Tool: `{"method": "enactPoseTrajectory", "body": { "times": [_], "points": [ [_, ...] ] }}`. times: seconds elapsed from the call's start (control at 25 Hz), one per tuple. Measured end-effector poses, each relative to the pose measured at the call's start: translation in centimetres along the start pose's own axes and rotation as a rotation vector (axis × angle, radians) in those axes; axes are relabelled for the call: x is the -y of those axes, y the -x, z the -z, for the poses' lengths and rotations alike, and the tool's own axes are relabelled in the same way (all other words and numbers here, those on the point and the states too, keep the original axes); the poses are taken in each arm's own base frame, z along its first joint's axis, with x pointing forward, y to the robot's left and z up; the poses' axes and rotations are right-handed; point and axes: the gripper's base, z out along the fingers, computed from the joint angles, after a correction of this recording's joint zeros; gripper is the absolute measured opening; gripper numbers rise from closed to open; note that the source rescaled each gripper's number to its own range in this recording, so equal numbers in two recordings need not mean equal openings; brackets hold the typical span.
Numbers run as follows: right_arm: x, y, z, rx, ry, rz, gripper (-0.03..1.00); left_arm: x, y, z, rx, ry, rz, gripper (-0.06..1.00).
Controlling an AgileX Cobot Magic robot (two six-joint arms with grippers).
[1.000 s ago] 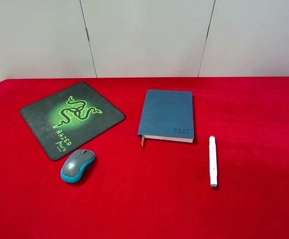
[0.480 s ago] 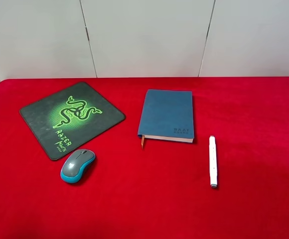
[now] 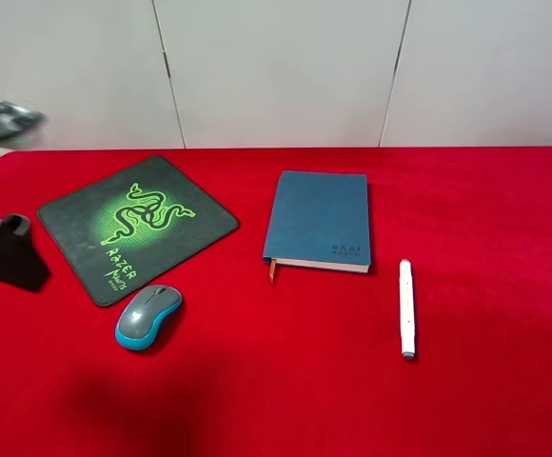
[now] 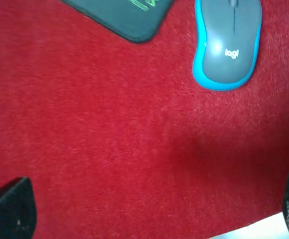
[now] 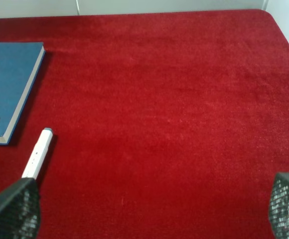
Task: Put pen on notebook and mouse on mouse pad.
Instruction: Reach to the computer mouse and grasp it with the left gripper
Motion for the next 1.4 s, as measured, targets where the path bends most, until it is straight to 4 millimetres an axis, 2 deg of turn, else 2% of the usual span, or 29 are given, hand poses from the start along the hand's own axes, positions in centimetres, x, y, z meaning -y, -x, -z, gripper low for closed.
{"method": "enactPoseTrajectory", "body": {
  "times": [0.28,0.6,0.8,1.2,1.4],
  "points": [
    [0.0,0.0,0.0,0.000,0.000,0.000,1.00,2.5,2.4,-4.2,-0.045,-0.016,-0.003,0.97],
    [0.0,0.0,0.0,0.000,0.000,0.000,1.00,4.3,3.7,-8.9,-0.117,-0.010,0.001,0.97],
    [0.0,0.0,0.0,0.000,0.000,0.000,1.00,4.8,4.3,-11.4,-0.138,-0.022,0.035,0.97],
    [0.0,0.0,0.0,0.000,0.000,0.000,1.00,4.8,5.1,-15.0,-0.124,-0.026,0.045,0.97],
    [0.0,0.0,0.0,0.000,0.000,0.000,1.00,4.9,5.3,-15.8,-0.112,-0.034,0.047,0.97]
  ]
}}
